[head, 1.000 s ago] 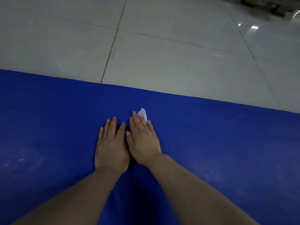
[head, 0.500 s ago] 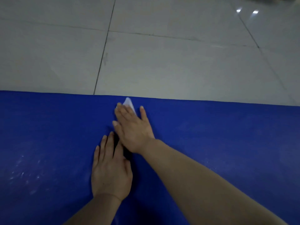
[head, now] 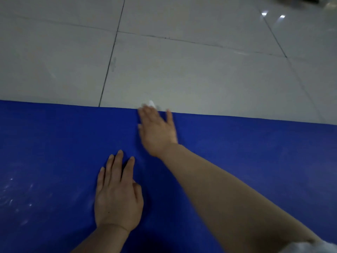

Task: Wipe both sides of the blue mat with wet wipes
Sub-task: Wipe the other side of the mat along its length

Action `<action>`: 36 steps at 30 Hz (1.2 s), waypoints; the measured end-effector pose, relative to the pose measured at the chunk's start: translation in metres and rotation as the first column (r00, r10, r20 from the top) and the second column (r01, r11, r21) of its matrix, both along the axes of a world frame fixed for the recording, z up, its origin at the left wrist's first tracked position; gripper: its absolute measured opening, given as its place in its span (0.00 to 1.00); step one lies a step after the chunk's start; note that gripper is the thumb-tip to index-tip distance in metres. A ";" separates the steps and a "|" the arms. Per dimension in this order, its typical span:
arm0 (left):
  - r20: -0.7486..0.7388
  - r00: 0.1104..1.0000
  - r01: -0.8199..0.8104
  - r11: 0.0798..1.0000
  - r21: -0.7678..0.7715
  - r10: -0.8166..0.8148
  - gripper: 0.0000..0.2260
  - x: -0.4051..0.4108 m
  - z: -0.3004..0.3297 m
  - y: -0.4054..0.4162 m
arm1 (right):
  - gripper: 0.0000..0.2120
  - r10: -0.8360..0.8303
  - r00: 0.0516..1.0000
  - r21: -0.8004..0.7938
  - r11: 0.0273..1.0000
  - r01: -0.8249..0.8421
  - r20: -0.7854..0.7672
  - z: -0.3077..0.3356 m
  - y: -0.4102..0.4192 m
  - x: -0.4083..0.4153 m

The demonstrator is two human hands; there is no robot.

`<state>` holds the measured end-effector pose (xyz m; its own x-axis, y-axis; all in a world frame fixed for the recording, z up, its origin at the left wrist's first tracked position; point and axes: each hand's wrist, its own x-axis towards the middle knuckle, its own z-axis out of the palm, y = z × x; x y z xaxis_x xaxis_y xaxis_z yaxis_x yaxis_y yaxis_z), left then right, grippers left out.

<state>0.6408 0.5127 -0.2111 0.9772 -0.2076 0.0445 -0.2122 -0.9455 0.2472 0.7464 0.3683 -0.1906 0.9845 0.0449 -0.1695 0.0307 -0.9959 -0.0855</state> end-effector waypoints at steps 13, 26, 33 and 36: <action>-0.024 1.000 -0.003 1.000 0.008 0.004 0.27 0.002 -0.002 -0.001 | 0.24 -0.195 0.979 -0.035 0.980 0.197 0.067 -0.001 -0.070 -0.027; -0.026 1.000 -0.016 1.000 0.013 0.017 0.28 0.001 -0.004 -0.001 | 0.32 -0.441 0.894 -0.123 0.886 0.448 0.081 0.007 -0.158 -0.075; -0.033 0.999 -0.004 1.000 0.007 0.004 0.28 0.001 -0.008 0.000 | 0.37 -0.332 0.937 0.094 0.942 0.322 0.110 0.002 -0.099 -0.078; -0.025 1.000 0.000 1.000 0.000 0.000 0.28 0.003 -0.007 0.000 | 0.39 -0.174 0.977 0.013 0.985 0.173 0.122 0.004 -0.101 -0.083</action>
<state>0.6436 0.5130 -0.2184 0.9779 -0.2079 0.0204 -0.2063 -0.9454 0.2522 0.6638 0.2674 -0.1865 0.9906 -0.1282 -0.0480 -0.1323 -0.9868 -0.0937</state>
